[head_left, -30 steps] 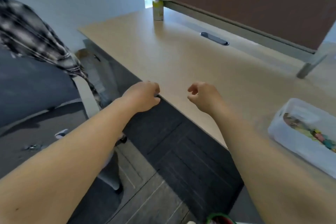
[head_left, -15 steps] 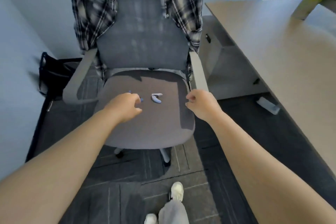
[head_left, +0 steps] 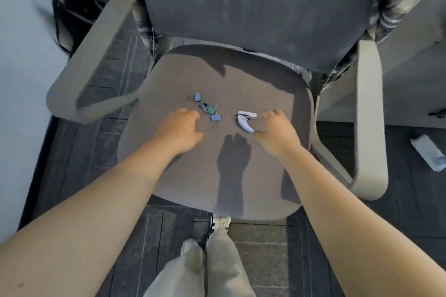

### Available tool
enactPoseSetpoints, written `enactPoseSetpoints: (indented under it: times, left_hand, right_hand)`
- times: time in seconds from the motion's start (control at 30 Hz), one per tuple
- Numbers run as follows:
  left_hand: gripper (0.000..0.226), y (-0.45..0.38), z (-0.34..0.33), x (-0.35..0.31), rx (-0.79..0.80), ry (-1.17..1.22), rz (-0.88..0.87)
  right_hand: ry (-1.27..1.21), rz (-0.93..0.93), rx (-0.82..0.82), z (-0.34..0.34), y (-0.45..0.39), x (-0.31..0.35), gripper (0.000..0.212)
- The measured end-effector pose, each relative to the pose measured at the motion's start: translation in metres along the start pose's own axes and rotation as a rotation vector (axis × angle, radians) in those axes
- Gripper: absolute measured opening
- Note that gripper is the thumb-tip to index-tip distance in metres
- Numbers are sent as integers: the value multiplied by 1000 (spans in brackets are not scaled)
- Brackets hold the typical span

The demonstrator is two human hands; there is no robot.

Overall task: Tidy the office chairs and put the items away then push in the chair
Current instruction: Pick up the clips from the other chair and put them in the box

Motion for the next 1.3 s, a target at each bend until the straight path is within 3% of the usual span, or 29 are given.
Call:
enactPoseSetpoints:
  times: [0.13, 0.27, 0.43, 0.6, 0.77, 0.87, 0.93, 1.07, 1.3]
  left_hand:
    - [53, -52, -21, 10, -42, 23, 19]
    - [87, -95, -45, 25, -85, -15, 95]
    - [121, -129, -68, 35, -115, 39, 176]
    - [130, -150, -75, 30, -131, -57, -11]
    - [110, -161, -82, 25, -70, -296, -317]
    - [73, -169, -92, 29, -263, -295, -582]
    - [50, -174, -96, 29, -404, -278, -646]
    - [34, -173, -99, 24, -479, -179, -658]
    - [29, -151, -93, 8, -275, -162, -397]
  right_hand:
    - [-19, -24, 34, -30, -48, -5, 53]
    - [28, -30, 49, -64, -84, -16, 67]
    - [66, -48, -26, -85, -109, -33, 54]
    - [-87, -66, -140, -81, -120, -36, 53]
    - [-107, -55, -178, -85, -124, -38, 53]
    - [-128, -59, -192, -85, -122, -38, 53]
    - [-142, -61, -200, -85, -121, -37, 52]
    - [-157, -83, -210, -83, -117, -37, 52]
    - [-180, -132, -236, -80, -105, -37, 52]
Point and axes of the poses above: each hand's wrist, its own y-axis away from the middle knuckle, its own z-axis out of the back of the hand, x = y × z, the point moved 1 cm from there along -y, towards the middle knuckle, and after that the axes turned 4 degrees about z, right-handed, at the moved point
